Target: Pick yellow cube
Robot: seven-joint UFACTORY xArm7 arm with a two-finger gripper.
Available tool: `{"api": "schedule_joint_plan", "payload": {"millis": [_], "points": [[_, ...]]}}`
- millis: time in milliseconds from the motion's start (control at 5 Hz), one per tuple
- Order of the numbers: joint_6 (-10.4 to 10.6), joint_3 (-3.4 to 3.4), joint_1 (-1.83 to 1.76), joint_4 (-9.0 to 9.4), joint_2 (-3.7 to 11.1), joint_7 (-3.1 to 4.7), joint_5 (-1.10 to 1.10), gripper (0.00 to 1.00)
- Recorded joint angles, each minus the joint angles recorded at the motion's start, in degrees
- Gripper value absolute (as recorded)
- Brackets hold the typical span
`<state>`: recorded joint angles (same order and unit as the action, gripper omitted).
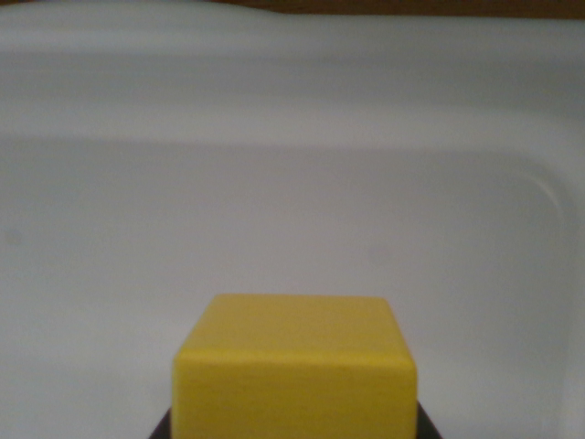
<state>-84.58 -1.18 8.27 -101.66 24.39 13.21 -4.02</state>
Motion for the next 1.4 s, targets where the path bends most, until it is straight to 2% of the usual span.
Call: {"api": "schedule_joint_plan", "payload": {"millis": [200,400,600,1400], "points": [[-1.7,-0.01,0.01,-1.12,-0.61,-0.11,0.05,1.0],[-1.7,-0.01,0.01,-1.12,-0.61,-0.11,0.05,1.0],[-3.0,-0.03,0.02,-1.97,-1.07,-0.2,0.1,1.0],[-4.4,-0.04,0.03,-2.83,-1.55,-0.29,0.14,1.0]]}}
